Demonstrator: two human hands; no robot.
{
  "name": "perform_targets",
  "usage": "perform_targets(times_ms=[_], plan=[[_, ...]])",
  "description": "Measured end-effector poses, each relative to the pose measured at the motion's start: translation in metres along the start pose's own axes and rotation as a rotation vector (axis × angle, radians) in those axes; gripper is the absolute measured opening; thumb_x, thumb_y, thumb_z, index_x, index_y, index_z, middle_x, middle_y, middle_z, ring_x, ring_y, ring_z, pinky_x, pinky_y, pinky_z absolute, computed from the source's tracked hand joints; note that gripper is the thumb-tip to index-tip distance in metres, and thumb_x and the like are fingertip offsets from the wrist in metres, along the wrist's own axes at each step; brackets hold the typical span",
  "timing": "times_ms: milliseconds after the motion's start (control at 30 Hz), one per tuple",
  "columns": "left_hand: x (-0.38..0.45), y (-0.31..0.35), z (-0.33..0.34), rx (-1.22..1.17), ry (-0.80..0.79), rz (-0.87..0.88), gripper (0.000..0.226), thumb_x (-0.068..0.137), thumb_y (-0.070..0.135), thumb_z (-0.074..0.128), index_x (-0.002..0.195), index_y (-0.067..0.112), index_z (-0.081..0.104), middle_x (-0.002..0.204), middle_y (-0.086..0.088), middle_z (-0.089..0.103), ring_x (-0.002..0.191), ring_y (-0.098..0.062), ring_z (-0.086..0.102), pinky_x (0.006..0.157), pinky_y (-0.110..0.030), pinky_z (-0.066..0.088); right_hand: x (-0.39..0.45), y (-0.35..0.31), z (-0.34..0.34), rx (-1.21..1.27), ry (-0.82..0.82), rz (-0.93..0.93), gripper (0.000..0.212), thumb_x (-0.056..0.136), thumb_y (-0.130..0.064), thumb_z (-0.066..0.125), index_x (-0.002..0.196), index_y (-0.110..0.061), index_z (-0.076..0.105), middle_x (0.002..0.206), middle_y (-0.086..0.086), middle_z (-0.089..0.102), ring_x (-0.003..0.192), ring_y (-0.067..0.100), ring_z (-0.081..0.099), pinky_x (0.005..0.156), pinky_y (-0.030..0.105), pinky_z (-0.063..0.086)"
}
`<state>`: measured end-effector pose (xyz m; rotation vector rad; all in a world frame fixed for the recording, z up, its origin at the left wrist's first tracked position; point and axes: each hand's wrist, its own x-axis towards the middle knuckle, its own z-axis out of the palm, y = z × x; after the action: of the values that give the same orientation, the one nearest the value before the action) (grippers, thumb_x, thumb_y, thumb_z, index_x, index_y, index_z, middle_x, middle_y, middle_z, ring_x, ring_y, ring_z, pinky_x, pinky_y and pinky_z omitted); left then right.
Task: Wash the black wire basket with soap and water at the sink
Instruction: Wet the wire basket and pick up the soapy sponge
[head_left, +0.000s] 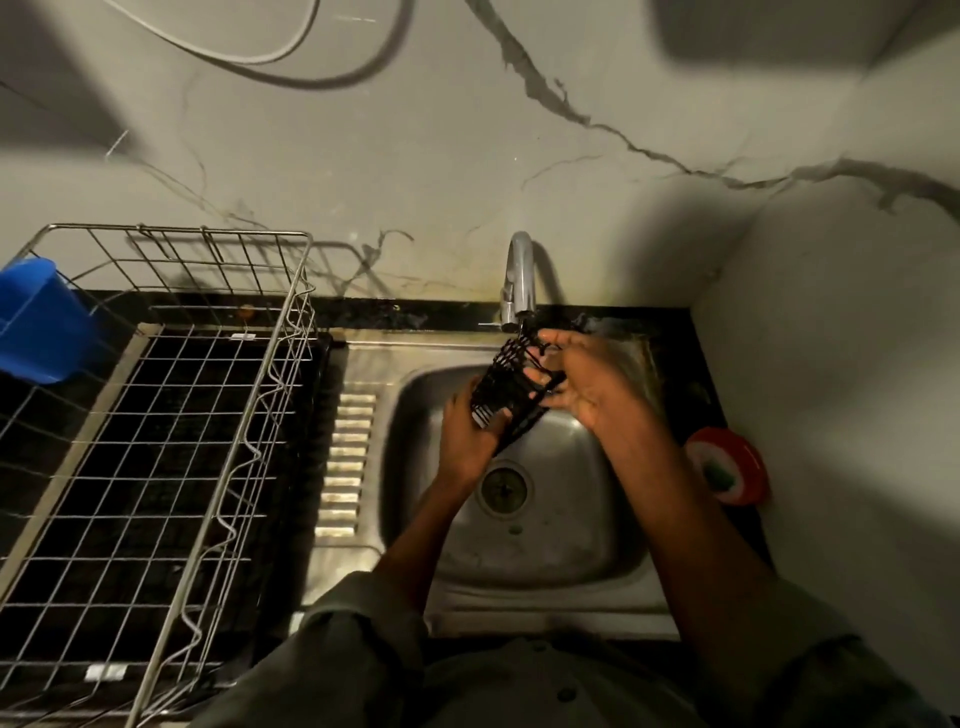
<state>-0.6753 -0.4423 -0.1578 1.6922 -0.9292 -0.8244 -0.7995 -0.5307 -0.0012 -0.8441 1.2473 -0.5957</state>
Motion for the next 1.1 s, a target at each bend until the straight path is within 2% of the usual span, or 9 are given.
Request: perform_targets(times_ms=[133,300,433,600,700,800,900,1033,1100], plan=[[-0.002,0.025,-0.007,-0.012,0.070,0.001,0.048,0.101,0.033,0.064,0.145,0.016,0.055,0.144,-0.003,0.061,0.132,-0.022,0.058,0.114,-0.049,0.046,0.001,-0.003,0.009,0.087,-0.034,0.009,0.052,0.092,0.016,0.034,0.127,-0.016,0.054,0.123,0.016,0.058,0.119,0.047,0.056,0.093,0.055,0.049],[-0.016,0.055,-0.012,-0.013,-0.220,-0.038,0.049,0.099,0.005,0.063,0.133,0.038,0.054,0.125,0.025,0.060,0.108,0.022,0.056,0.094,-0.010,0.044,-0.011,-0.005,0.000,0.220,-0.030,0.007,0.052,0.094,0.015,0.038,0.140,-0.006,0.046,0.115,0.018,0.055,0.117,0.047,0.056,0.102,0.053,0.049],[-0.024,0.049,-0.002,-0.190,-0.161,-0.120,0.054,0.097,-0.008,0.058,0.138,0.027,0.055,0.130,0.016,0.059,0.119,0.001,0.057,0.081,-0.008,0.050,-0.022,-0.005,-0.021,0.321,-0.016,-0.030,0.050,0.097,0.008,0.047,0.145,-0.005,0.045,0.120,0.019,0.058,0.116,0.047,0.058,0.098,0.051,0.052],[-0.017,0.032,0.000,-0.221,0.000,-0.426,0.041,0.107,0.021,0.055,0.148,0.019,0.052,0.153,-0.008,0.052,0.133,-0.024,0.051,0.112,-0.039,0.042,-0.024,-0.006,-0.056,0.425,0.133,-0.075,0.031,0.093,-0.005,0.064,0.123,-0.005,0.059,0.118,0.017,0.067,0.093,0.039,0.071,0.073,0.041,0.057],[-0.010,0.031,-0.001,-0.445,-0.142,-0.651,0.042,0.108,0.052,0.044,0.122,0.018,0.063,0.132,-0.014,0.064,0.110,-0.029,0.061,0.098,-0.045,0.048,-0.020,-0.002,-0.067,0.391,0.181,-0.088,0.015,0.096,-0.017,0.061,0.111,-0.014,0.063,0.102,0.005,0.073,0.078,0.026,0.076,0.068,0.028,0.046],[-0.002,0.025,-0.011,-0.671,-0.211,-0.780,0.073,0.104,0.069,0.030,0.131,0.009,0.062,0.122,-0.019,0.069,0.102,-0.039,0.067,0.089,-0.044,0.051,-0.017,0.000,-0.071,0.414,0.232,-0.094,0.014,0.102,-0.023,0.051,0.106,-0.021,0.065,0.079,0.000,0.065,0.063,0.016,0.065,0.054,0.019,0.039],[0.000,0.019,-0.024,-0.810,-0.201,-0.901,0.077,0.099,0.074,0.033,0.131,0.011,0.061,0.122,-0.022,0.065,0.103,-0.041,0.063,0.083,-0.046,0.051,-0.013,0.010,-0.075,0.433,0.178,-0.148,0.022,0.103,-0.035,0.052,0.095,-0.018,0.063,0.066,0.000,0.058,0.045,0.009,0.052,0.044,0.019,0.040],[0.004,-0.003,-0.046,-0.864,-0.296,-0.921,0.078,0.083,0.079,0.058,0.114,0.008,0.070,0.108,-0.021,0.066,0.091,-0.035,0.062,0.082,-0.044,0.049,-0.012,0.021,-0.070,0.009,0.167,-0.268,0.048,0.087,-0.071,0.058,0.091,-0.024,0.061,0.060,-0.011,0.056,0.043,0.005,0.044,0.042,0.023,0.042],[0.005,-0.004,-0.052,-0.802,-0.300,-0.833,0.068,0.088,0.075,0.059,0.094,0.009,0.072,0.089,-0.015,0.066,0.079,-0.031,0.063,0.076,-0.042,0.053,-0.011,0.023,-0.066,-0.223,0.203,-0.358,0.028,0.088,-0.066,0.061,0.089,-0.039,0.067,0.074,-0.011,0.061,0.057,0.007,0.055,0.052,0.032,0.052]])
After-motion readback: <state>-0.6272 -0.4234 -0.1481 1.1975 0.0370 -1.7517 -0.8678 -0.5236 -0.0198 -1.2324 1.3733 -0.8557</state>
